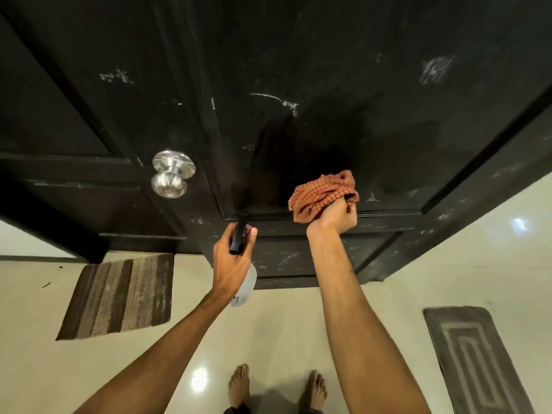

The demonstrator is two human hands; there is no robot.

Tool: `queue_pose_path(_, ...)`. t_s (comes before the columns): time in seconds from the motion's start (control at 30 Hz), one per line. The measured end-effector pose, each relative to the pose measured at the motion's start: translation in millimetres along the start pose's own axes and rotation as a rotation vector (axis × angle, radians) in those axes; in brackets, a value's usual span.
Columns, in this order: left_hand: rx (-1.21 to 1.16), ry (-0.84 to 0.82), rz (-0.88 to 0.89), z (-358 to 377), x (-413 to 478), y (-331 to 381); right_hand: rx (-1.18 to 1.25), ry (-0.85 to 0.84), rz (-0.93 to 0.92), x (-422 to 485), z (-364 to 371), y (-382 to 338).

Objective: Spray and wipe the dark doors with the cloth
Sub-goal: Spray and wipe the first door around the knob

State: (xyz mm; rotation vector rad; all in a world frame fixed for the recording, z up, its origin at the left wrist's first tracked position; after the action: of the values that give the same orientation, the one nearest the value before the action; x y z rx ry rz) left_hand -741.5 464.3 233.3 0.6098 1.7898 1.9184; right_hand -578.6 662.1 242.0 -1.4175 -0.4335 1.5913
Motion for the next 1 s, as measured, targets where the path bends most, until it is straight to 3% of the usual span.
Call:
queue_pose_path(0.1, 0.0, -0.01, -0.011, 25.2, -7.0, 0.1, -0.079, -0.058, 0.333, 24.0, -13.1, 23.1)
queue_pose_path(0.13, -0.006, -0.016, -0.021, 34.9, -9.2, -0.6, -0.084, -0.089, 0.369, 30.0, -16.5, 21.1)
queue_pose_path(0.23, -0.019, -0.022, -0.029, 61.4, -11.5, -0.4, 0.06, -0.148, 0.167, 41.5, -14.7, -13.3)
queue_pose_path(0.3, -0.02, -0.034, -0.033, 79.7, -12.6, -2.7, 0.067, -0.082, 0.022, 46.8, -29.6, -27.7)
queue_pose_path(0.47, -0.014, -0.033, -0.038, 109.1, -18.1, -5.6, 0.126, -0.088, 0.289, 75.0, -57.1, -24.0)
queue_pose_path(0.53, -0.02, -0.048, -0.049, 125.1, -18.2, -5.6, 0.239, -0.012, 0.106, 97.6, -72.9, -55.2)
queue_pose_path(0.6, -0.017, -0.064, -0.043, 144.8, -17.1, -6.2, 0.187, 0.056, -0.06, 114.7, -78.6, -83.4)
queue_pose_path(0.8, 0.001, -0.117, -0.081, 194.9, -34.4, -26.0, 0.087, -0.086, 0.185, 137.9, -78.3, -80.3)
queue_pose_path(0.87, 0.004, -0.143, -0.089, 214.0, -37.4, -27.5, 0.086, -0.139, 0.055, 143.8, -77.8, -108.9)
queue_pose_path(0.97, 0.013, -0.187, -0.099, 238.4, -39.2, -34.3, -0.162, -0.118, -0.472, 147.4, -80.6, -149.1)
queue_pose_path(1.0, 0.016, -0.193, -0.101, 243.0, -40.1, -37.0, -0.247, -0.086, -0.543, 156.1, -84.7, -143.5)
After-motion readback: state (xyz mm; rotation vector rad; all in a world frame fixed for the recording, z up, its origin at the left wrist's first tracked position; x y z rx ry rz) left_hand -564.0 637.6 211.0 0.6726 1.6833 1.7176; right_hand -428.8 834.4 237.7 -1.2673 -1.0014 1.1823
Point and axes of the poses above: each hand's wrist, its own x-axis towards the middle knuckle, its own z-axis out of the palm, y = z × x, the point moved 10 cm from there along x, towards the middle knuckle, and after that the axes turned 15 degrees about -x, right-handed, at the moved point
